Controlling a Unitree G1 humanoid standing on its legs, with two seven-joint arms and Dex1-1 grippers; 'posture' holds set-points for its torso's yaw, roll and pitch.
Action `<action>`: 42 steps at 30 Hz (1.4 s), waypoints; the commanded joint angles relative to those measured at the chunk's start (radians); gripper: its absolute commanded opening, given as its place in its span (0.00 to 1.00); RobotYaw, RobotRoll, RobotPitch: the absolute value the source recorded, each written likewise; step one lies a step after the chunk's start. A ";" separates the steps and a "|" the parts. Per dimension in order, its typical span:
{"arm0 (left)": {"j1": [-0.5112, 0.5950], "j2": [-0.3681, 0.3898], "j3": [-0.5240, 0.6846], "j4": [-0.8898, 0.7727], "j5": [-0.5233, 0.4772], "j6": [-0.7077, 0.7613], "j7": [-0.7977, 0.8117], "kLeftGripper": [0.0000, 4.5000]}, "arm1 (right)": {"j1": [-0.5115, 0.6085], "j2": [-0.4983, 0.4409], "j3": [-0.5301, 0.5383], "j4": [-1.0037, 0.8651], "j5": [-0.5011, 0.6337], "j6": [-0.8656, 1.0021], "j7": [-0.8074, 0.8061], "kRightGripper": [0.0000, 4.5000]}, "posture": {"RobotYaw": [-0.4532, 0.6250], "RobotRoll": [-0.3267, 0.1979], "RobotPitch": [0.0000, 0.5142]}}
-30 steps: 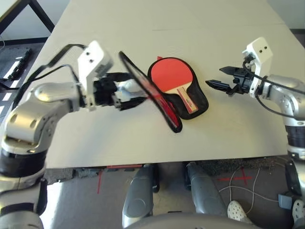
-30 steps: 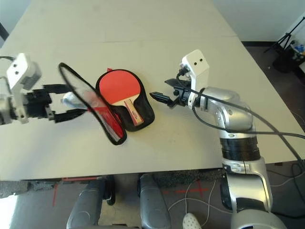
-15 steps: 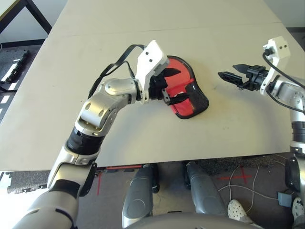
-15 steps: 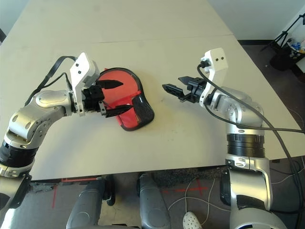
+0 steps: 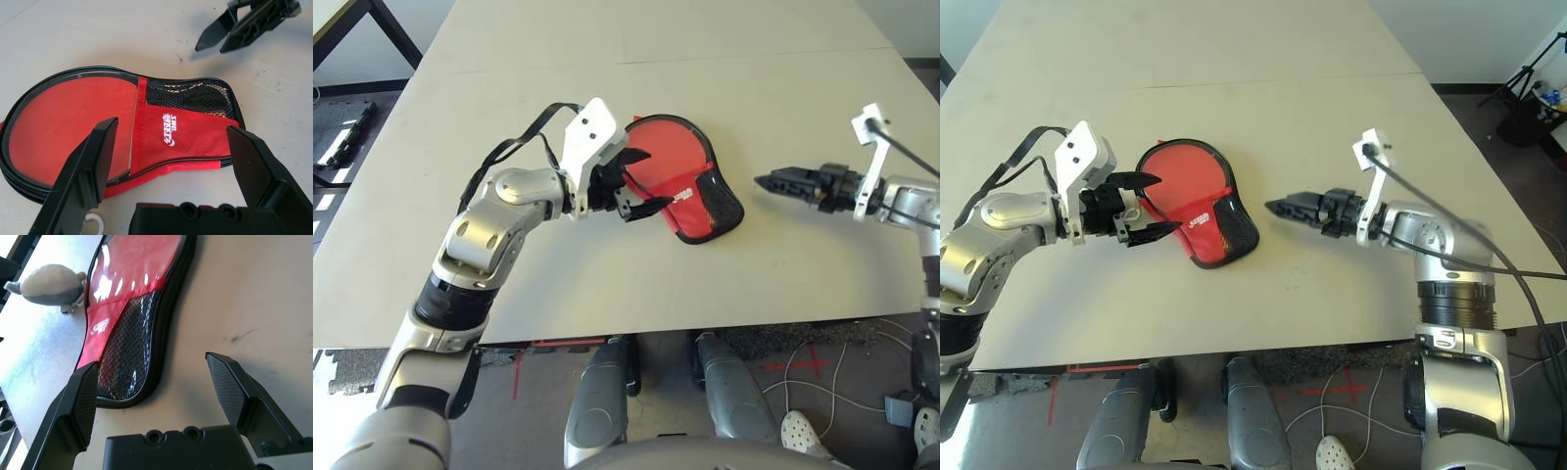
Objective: Store the ping-pong paddle in its case and zip it.
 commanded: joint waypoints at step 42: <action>0.020 0.027 0.008 -0.023 0.005 0.021 -0.011 1.00 | -0.045 0.152 0.077 0.152 -0.057 0.070 -0.143 0.01 | 0.46 0.62 0.49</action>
